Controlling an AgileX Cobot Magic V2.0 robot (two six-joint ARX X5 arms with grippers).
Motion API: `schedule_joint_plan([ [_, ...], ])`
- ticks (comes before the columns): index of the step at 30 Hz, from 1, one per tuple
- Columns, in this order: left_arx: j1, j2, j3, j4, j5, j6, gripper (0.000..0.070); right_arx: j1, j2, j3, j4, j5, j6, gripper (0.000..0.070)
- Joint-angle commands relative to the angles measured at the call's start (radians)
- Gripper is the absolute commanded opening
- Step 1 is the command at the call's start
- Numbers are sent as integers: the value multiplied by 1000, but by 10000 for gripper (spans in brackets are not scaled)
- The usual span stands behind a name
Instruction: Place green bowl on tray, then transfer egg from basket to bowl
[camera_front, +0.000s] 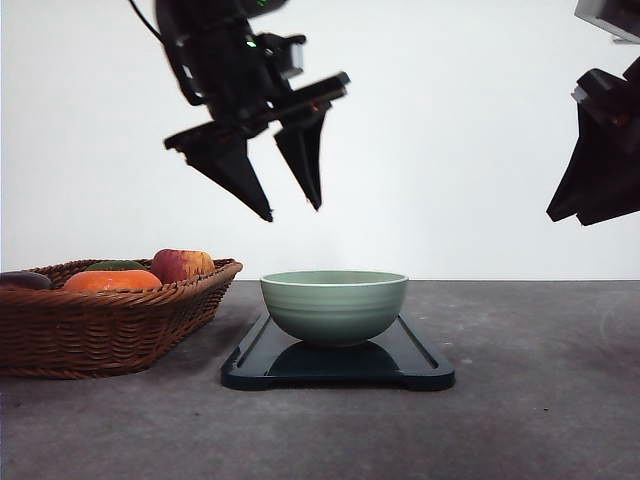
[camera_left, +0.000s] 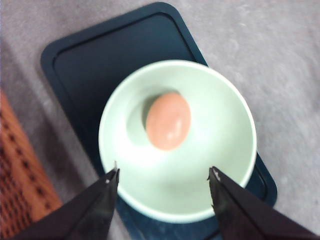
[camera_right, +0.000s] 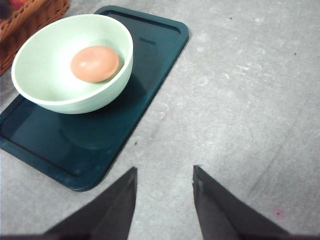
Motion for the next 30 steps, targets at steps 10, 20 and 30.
schedule_joint_plan([
  [10, 63, -358, -448, 215, -9, 24, 351, 3, 6, 1, 10, -1, 10, 212],
  [20, 223, -653, -731, 221, -10, 64, 351, 3, 6, 1, 10, -1, 10, 212],
  [30, 358, -791, -816, 237, -7, 56, 351, 3, 6, 1, 9, -1, 10, 212],
])
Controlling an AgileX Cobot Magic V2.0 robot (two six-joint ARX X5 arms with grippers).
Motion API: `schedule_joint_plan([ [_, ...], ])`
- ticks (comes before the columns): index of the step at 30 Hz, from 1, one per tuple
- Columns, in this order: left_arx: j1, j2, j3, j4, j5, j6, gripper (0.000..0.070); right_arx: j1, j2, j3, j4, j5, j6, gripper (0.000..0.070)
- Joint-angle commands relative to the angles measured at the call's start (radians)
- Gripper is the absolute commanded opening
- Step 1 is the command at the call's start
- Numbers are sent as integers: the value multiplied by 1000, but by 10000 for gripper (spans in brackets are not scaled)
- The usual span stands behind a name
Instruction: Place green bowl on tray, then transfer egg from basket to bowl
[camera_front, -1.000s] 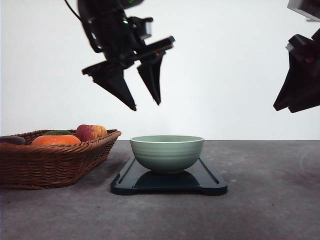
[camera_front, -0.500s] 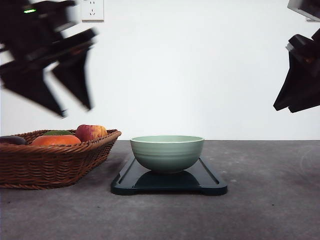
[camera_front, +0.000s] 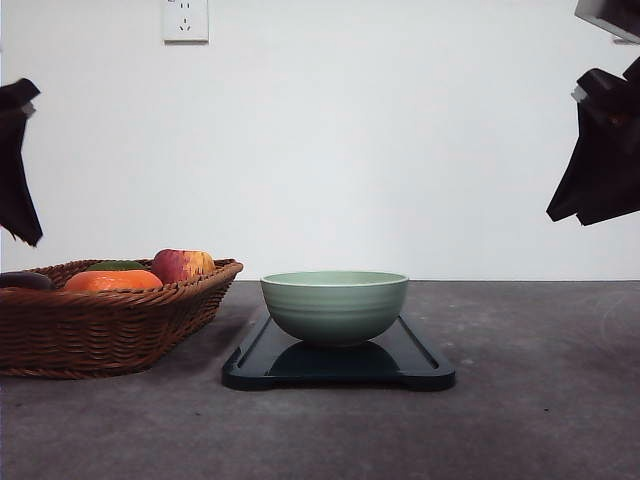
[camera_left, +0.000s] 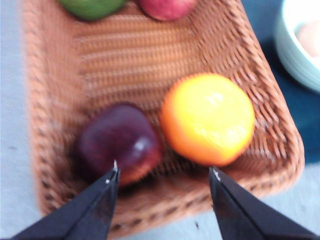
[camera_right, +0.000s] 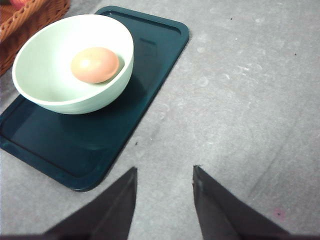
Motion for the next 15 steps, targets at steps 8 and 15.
schedule_joint_plan([
  [8, 7, -4, 7, 5, 4, -8, 0, 3, 6, 1, -11, -5, 7, 16],
  [15, 7, -4, 8, -8, 11, -8, 0, 3, 5, 1, 1, -28, 10, 17],
])
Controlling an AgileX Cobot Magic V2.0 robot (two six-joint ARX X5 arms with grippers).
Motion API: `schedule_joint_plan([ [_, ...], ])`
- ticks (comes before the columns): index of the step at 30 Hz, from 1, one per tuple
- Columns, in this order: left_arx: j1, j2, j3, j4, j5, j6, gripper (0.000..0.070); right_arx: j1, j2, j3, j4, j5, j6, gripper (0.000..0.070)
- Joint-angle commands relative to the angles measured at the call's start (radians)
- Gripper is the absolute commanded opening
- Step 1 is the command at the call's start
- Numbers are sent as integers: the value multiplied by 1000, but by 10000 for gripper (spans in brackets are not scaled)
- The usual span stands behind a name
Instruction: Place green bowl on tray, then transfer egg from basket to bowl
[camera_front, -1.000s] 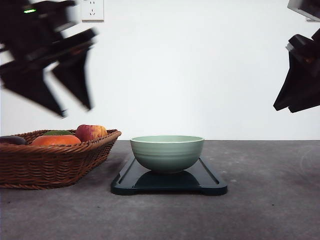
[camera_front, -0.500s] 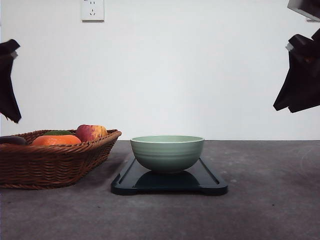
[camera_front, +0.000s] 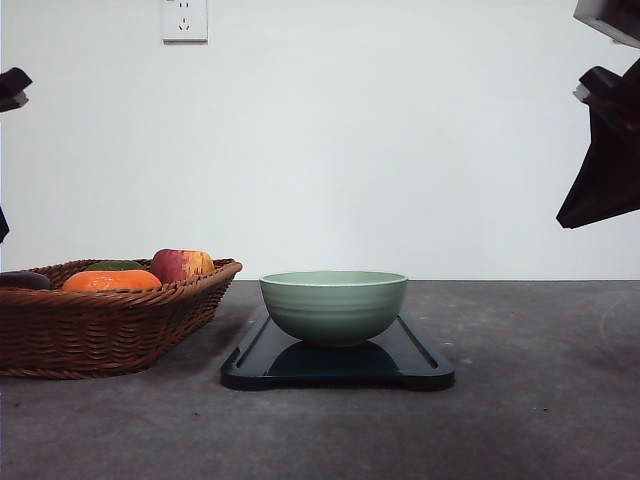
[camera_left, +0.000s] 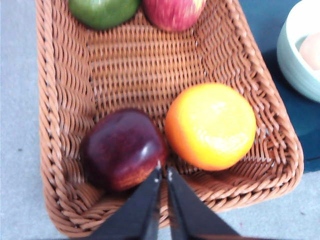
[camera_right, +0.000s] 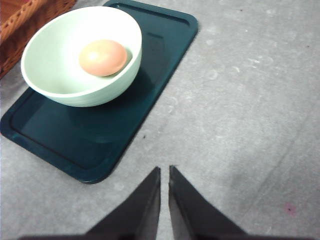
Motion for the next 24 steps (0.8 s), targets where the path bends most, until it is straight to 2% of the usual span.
schedule_joint_plan([
  [1, -3, 6, 8, 9, 4, -4, 0, 3, 5, 2, 21, -2, 9, 17],
  [10, -3, -4, 8, 4, 6, 1, 0, 3, 5, 2, 32, -1, 9, 17],
  [12, 7, -27, 6, 12, -14, 86, 0, 3, 5, 2, 32, -1, 9, 17],
  [16, 63, -136, -48, 52, -13, 77, 0, 3, 5, 2, 32, -1, 9, 17],
  [24, 202, -497, -307, 227, -14, 11, 0, 3, 5, 2, 32, -1, 9, 17],
])
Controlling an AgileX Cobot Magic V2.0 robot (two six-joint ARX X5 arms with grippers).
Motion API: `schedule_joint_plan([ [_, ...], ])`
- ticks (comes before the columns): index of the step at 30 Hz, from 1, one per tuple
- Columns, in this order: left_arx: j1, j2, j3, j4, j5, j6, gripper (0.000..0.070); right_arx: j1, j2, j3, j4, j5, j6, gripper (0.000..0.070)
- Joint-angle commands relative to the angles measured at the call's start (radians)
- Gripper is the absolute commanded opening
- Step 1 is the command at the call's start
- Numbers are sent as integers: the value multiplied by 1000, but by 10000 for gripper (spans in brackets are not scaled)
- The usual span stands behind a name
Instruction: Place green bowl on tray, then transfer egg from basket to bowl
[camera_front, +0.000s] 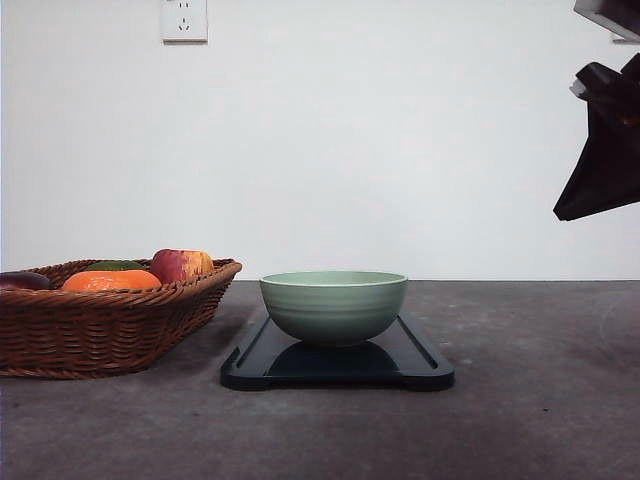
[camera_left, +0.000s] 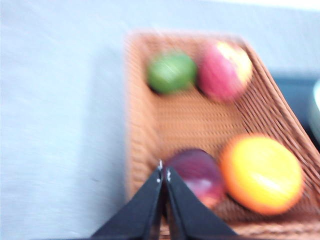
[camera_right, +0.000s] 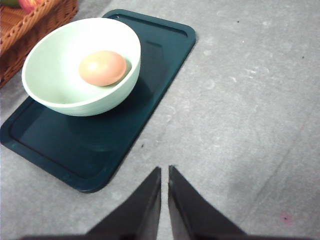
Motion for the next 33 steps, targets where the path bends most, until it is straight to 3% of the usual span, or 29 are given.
schedule_joint_plan([
  [1, 15, -87, -53, 30, -3, -15, 0, 3, 5, 2, 10, -2, 8, 17],
  [6, 52, -305, -182, 32, -3, -16, 0, 3, 5, 2, 10, -2, 8, 17],
  [11, 67, -410, -261, 33, -3, -16, 0, 3, 5, 2, 10, -2, 8, 17],
  [33, 82, -455, -311, 40, -3, 1, 0, 3, 5, 2, 11, -1, 8, 17],
])
